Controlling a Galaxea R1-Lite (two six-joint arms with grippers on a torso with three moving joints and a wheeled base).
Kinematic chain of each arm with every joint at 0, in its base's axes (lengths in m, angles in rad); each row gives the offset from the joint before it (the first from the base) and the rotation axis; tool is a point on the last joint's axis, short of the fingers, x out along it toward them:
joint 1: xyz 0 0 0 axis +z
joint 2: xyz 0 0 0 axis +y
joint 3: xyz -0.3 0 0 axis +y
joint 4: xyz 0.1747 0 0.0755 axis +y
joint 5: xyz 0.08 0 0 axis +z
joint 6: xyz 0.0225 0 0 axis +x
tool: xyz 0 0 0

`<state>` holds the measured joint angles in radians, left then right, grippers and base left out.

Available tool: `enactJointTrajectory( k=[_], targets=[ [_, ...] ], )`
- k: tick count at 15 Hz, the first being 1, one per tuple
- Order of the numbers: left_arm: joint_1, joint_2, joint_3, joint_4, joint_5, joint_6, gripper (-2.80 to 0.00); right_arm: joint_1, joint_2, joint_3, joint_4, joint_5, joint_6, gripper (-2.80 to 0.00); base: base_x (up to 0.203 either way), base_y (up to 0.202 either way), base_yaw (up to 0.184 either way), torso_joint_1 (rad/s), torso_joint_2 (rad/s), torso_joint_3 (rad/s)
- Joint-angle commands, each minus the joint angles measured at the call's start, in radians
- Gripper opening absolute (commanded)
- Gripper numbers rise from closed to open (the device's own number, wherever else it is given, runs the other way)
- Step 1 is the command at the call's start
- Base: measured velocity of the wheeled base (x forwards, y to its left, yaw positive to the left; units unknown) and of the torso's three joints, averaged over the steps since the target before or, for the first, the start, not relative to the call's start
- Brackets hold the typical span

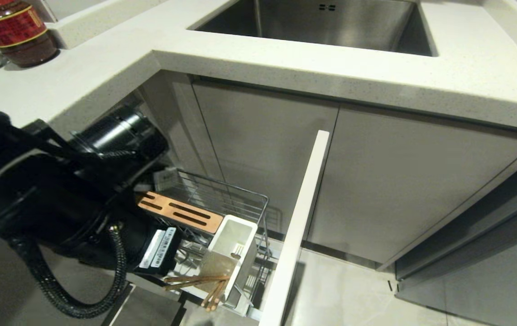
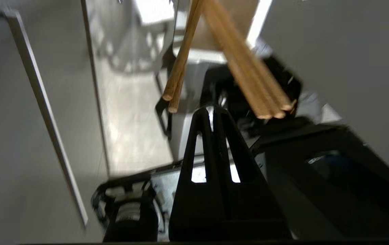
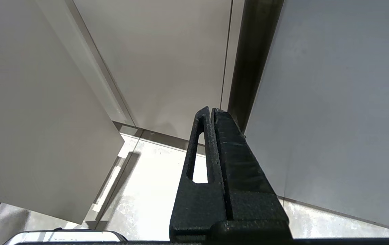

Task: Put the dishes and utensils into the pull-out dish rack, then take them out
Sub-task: Take the chopsticks out of the cupboard

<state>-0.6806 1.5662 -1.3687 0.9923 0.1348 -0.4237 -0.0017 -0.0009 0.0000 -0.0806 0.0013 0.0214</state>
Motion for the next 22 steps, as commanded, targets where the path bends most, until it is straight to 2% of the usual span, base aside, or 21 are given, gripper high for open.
enactJointTrajectory(
  k=[1, 2, 4, 6, 8, 9, 17, 22],
  targets=[
    [0.012, 0.118, 0.006, 0.018, -0.018, -0.002, -2.8, 0.0, -0.001, 0.026, -0.001, 0.0, 0.0, -2.8, 0.0, 0.0, 0.0, 0.0, 0.0, 0.0],
    [0.025, 0.146, 0.007, 0.022, -0.025, 0.0, -2.8, 0.0, -0.001, 0.026, -0.001, 0.0, 0.0, -2.8, 0.0, 0.0, 0.0, 0.0, 0.0, 0.0],
    [0.052, 0.168, 0.013, 0.03, -0.029, 0.045, -2.8, 0.0, -0.001, 0.026, -0.001, 0.0, 0.0, -2.8, 0.0, 0.0, 0.0, 0.0, 0.0, 0.0],
    [0.098, 0.181, 0.029, 0.075, -0.03, 0.135, -2.8, 0.0, -0.001, 0.026, -0.001, 0.0, 0.0, -2.8, 0.0, 0.0, 0.0, 0.0, 0.0, 0.0],
    [0.104, 0.172, 0.022, 0.08, -0.047, 0.149, -2.8, 0.0, -0.001, 0.026, -0.001, 0.0, 0.0, -2.8, 0.0, 0.0, 0.0, 0.0, 0.0, 0.0],
    [0.102, 0.16, 0.021, 0.08, -0.05, 0.149, 0.0, 0.0, -0.001, 0.026, -0.001, 0.0, 0.0, -2.8, 0.0, 0.0, 0.0, 0.0, 0.0, 0.0],
    [0.086, 0.099, -0.004, 0.098, -0.062, 0.137, 0.0, 0.0, -0.001, 0.026, -0.001, 0.0, 0.0, -2.8, 0.0, 0.0, 0.0, 0.0, 0.0, 0.0],
    [0.067, 0.04, -0.066, 0.163, -0.052, 0.079, 0.0, 0.0, -0.001, 0.026, -0.001, 0.0, 0.0, -2.8, 0.0, 0.0, 0.0, 0.0, 0.0, 0.0]
  ],
)
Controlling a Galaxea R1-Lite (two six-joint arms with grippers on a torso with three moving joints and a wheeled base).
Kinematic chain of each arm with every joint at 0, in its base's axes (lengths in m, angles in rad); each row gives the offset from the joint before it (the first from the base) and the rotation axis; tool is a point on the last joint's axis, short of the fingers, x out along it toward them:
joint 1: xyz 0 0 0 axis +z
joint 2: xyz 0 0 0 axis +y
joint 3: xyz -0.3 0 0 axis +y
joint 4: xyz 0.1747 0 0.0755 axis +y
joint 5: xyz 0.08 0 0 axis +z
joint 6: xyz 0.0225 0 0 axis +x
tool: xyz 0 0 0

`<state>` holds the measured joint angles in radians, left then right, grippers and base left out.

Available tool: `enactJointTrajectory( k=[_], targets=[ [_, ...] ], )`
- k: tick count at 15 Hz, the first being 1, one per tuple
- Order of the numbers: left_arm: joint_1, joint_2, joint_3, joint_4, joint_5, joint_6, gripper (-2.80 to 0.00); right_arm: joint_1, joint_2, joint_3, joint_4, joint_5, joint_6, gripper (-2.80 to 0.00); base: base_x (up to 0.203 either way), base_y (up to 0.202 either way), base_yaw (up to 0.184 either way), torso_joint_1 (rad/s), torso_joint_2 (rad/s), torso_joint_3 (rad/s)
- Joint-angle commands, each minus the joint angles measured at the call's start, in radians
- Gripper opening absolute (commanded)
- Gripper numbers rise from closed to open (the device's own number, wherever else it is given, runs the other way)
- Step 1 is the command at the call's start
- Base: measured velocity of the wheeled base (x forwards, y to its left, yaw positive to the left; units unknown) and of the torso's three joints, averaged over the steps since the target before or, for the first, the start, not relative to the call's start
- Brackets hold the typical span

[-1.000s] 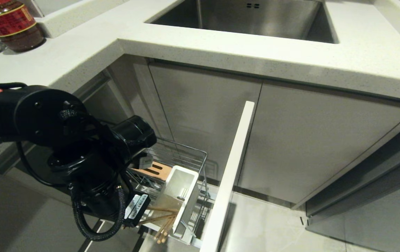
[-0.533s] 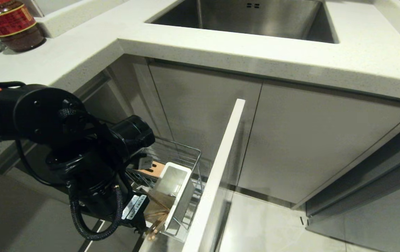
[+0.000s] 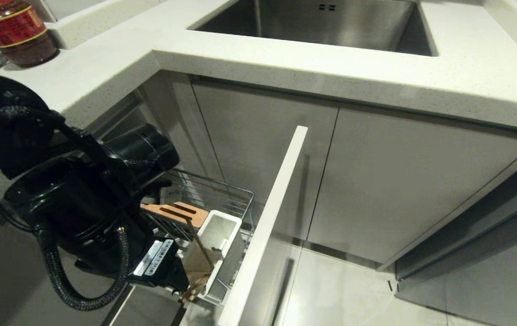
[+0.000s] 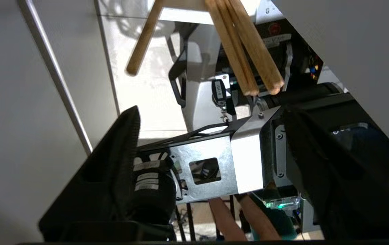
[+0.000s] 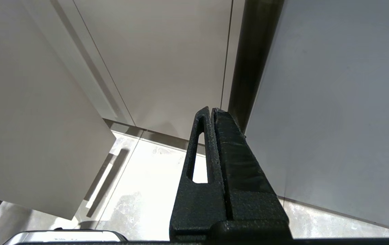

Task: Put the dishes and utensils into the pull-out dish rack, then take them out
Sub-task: Take the chopsticks out of the cupboard

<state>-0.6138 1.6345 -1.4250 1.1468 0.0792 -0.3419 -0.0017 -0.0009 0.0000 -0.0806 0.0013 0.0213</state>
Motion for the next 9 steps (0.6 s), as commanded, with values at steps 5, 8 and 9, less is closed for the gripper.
enactJointTrajectory(
  k=[5, 8, 9],
  targets=[
    [0.073, 0.03, -0.004, 0.045, 0.027, 0.027, 0.0, 0.0, -0.001, 0.026, -0.001, 0.0, 0.0, -2.8, 0.0, 0.0, 0.0, 0.0, 0.0, 0.0],
    [0.122, 0.103, -0.004, 0.043, 0.028, 0.07, 0.0, 0.0, -0.001, 0.026, -0.001, 0.0, 0.0, -2.8, 0.0, 0.0, 0.0, 0.0, 0.0, 0.0],
    [0.134, 0.13, -0.004, 0.041, 0.029, 0.074, 0.0, 0.0, -0.001, 0.026, -0.001, 0.0, 0.0, -2.8, 0.0, 0.0, 0.0, 0.0, 0.0, 0.0]
  ],
)
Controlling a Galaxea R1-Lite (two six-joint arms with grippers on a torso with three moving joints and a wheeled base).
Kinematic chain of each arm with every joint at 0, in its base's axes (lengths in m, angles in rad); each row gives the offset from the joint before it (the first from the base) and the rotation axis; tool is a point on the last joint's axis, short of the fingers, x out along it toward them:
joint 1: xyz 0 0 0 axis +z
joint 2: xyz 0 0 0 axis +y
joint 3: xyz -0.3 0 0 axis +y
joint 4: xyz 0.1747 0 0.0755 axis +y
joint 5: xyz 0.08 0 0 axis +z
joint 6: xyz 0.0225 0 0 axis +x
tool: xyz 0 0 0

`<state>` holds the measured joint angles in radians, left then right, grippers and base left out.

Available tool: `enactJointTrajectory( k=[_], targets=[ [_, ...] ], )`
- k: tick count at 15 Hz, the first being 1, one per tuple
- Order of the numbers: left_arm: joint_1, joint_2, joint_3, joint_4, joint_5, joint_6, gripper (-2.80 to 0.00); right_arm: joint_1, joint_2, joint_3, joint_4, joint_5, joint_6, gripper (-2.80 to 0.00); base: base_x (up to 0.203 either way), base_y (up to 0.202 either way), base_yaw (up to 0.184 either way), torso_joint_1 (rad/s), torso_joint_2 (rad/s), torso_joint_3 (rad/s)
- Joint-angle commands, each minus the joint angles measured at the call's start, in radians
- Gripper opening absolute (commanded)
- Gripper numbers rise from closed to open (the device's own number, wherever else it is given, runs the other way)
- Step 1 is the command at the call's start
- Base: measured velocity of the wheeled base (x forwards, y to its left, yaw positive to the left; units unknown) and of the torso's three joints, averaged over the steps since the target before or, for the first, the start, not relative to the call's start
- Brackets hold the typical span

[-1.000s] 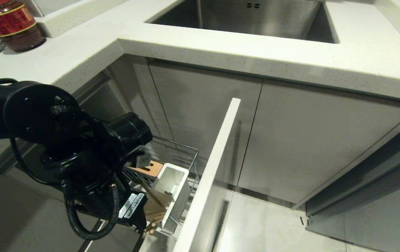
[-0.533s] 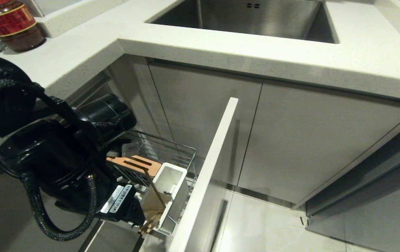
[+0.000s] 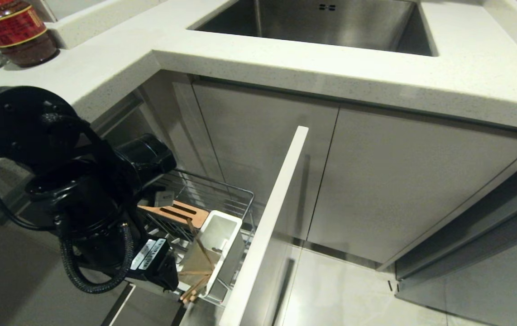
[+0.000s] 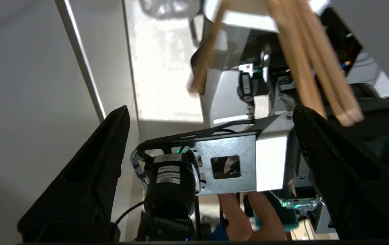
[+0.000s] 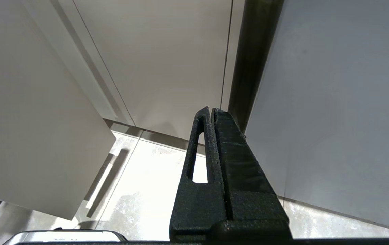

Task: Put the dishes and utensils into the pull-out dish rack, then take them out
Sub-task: Take the chopsticks out of the cupboard

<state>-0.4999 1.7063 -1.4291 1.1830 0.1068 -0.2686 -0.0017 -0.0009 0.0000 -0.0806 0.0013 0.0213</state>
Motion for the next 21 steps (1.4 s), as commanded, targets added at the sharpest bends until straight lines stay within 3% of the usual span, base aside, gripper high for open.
enactJointTrajectory(
  k=[1, 9, 16, 17, 21],
  targets=[
    [0.031, 0.085, 0.0, 0.003, 0.002, 0.011, 0.0, 0.0, -0.001, 0.026, -0.001, 0.0, 0.0, -2.8, 0.0, 0.0, 0.0, 0.0, 0.0, 0.0],
    [0.063, 0.167, 0.007, -0.009, 0.007, 0.05, 0.0, 0.0, -0.001, 0.026, -0.001, 0.0, 0.0, -2.8, 0.0, 0.0, 0.0, 0.0, 0.0, 0.0],
    [0.061, 0.187, 0.006, -0.028, 0.005, 0.048, 0.0, 0.0, -0.001, 0.026, -0.001, 0.0, 0.0, -2.8, 0.0, 0.0, 0.0, 0.0, 0.0, 0.0],
    [0.059, 0.19, 0.007, -0.029, 0.004, 0.048, -2.8, 0.0, -0.001, 0.026, -0.001, 0.0, 0.0, -2.8, 0.0, 0.0, 0.0, 0.0, 0.0, 0.0],
    [0.042, 0.189, 0.006, -0.031, -0.006, 0.043, -2.8, 0.0, -0.001, 0.026, -0.001, 0.0, 0.0, -2.8, 0.0, 0.0, 0.0, 0.0, 0.0, 0.0]
  ],
)
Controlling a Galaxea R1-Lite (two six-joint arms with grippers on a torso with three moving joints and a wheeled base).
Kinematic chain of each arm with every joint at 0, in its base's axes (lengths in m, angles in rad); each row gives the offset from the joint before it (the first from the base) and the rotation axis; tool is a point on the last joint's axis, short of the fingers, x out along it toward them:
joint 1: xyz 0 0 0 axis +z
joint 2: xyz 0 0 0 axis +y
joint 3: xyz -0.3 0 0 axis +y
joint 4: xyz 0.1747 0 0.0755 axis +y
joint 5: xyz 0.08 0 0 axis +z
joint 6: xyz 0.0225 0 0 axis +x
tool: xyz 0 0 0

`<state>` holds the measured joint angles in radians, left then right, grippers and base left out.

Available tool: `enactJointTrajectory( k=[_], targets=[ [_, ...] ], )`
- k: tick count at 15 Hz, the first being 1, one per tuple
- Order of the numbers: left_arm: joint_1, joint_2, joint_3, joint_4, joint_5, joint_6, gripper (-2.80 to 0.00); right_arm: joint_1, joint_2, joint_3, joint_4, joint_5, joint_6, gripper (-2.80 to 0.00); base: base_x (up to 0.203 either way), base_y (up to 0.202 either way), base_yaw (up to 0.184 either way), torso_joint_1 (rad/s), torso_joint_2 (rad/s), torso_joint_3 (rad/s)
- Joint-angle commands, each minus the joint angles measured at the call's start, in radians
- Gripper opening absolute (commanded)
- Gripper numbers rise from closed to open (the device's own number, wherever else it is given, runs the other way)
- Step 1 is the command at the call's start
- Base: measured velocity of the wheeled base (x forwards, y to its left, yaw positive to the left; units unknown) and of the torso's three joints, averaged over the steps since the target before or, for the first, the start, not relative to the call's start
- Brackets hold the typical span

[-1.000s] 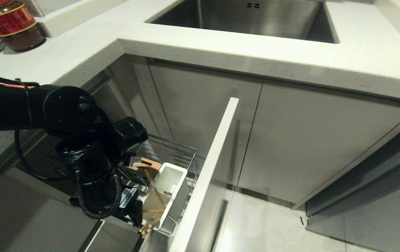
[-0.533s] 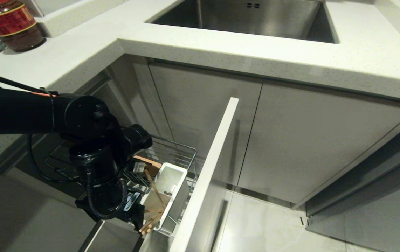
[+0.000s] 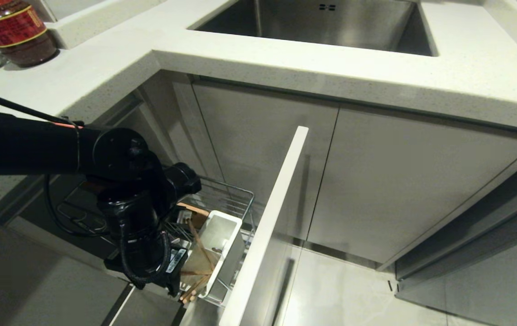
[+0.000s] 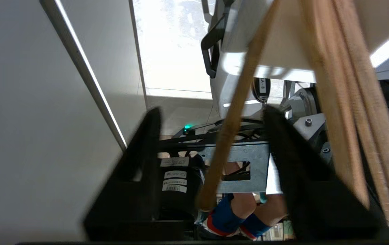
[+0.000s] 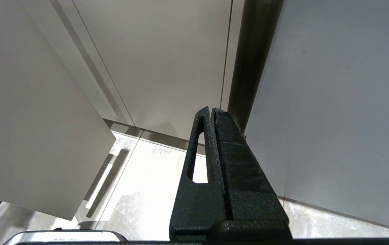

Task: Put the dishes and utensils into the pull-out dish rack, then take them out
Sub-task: Take the chopsticks out of the cupboard

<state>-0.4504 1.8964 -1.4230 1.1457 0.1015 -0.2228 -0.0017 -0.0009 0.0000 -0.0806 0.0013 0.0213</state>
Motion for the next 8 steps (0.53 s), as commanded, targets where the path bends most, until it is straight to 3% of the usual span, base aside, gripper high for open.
enactJointTrajectory(
  k=[1, 8],
  targets=[
    [-0.01, -0.002, -0.001, 0.006, -0.002, -0.003, -2.8, 0.0, -0.001, 0.026, -0.001, 0.0, 0.0, -2.8, 0.0, 0.0, 0.0, 0.0, 0.0, 0.0],
    [-0.045, -0.019, -0.002, 0.011, -0.025, -0.018, -2.8, 0.0, -0.001, 0.026, -0.001, 0.0, 0.0, -2.8, 0.0, 0.0, 0.0, 0.0, 0.0, 0.0]
  ],
)
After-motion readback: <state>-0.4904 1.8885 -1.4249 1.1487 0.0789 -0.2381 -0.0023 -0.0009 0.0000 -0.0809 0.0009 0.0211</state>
